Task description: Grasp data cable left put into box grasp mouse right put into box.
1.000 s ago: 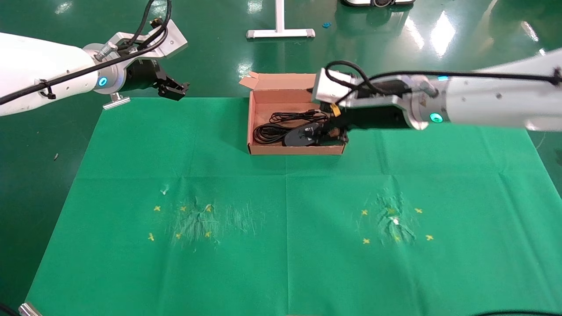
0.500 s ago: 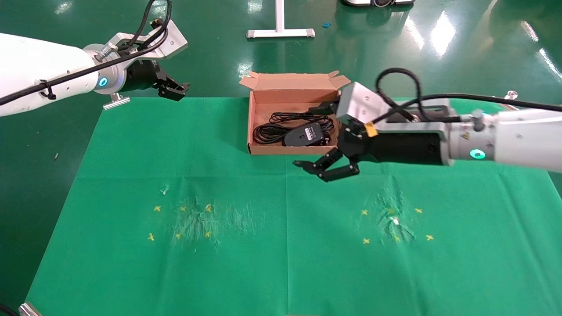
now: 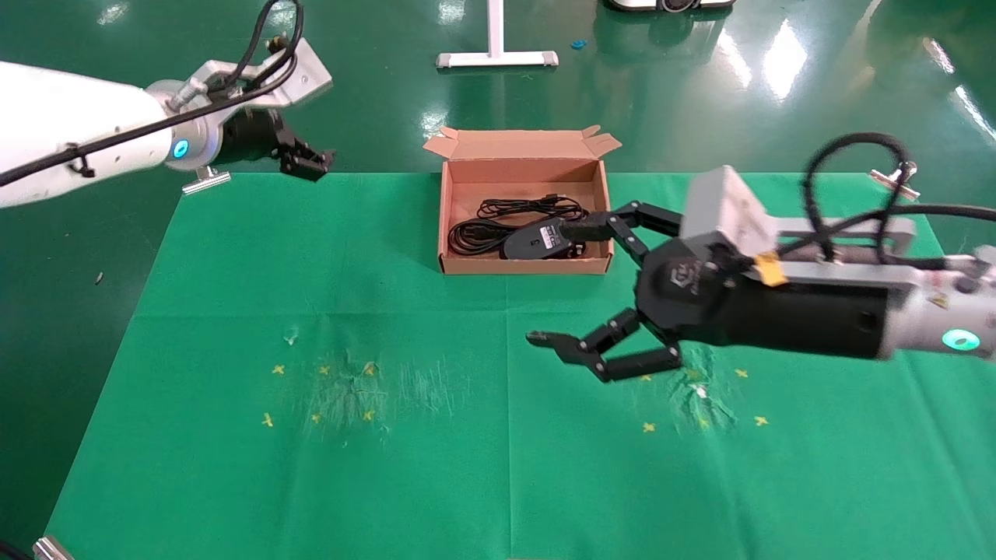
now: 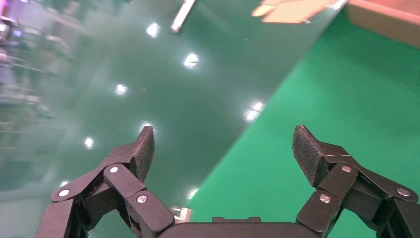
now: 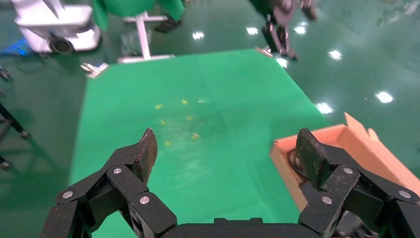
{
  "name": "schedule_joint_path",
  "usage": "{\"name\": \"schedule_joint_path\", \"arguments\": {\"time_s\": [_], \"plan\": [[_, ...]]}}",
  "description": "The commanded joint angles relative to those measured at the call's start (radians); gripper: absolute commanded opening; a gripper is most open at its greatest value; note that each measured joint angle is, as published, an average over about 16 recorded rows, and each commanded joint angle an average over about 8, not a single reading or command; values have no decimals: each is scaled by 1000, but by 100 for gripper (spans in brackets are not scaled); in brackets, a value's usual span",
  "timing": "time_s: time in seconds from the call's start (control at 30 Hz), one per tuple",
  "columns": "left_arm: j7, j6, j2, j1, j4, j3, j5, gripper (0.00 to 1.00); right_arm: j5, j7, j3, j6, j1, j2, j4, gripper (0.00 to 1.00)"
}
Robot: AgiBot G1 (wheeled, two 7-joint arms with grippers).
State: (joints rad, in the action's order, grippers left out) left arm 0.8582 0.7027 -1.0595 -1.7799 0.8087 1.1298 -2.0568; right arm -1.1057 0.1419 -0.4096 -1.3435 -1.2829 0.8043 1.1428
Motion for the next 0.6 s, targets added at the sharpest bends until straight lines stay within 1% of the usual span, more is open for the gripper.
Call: {"name": "schedule_joint_path", "arguments": {"time_s": [0.03, 0.6], "plan": [[-13, 15, 8, 13, 9, -16, 25, 100, 37, 5, 13, -15, 21, -19, 14, 100], [-215, 254, 143, 226, 152, -272, 424, 100, 346, 42, 120, -140, 192, -178, 130, 100]]}}
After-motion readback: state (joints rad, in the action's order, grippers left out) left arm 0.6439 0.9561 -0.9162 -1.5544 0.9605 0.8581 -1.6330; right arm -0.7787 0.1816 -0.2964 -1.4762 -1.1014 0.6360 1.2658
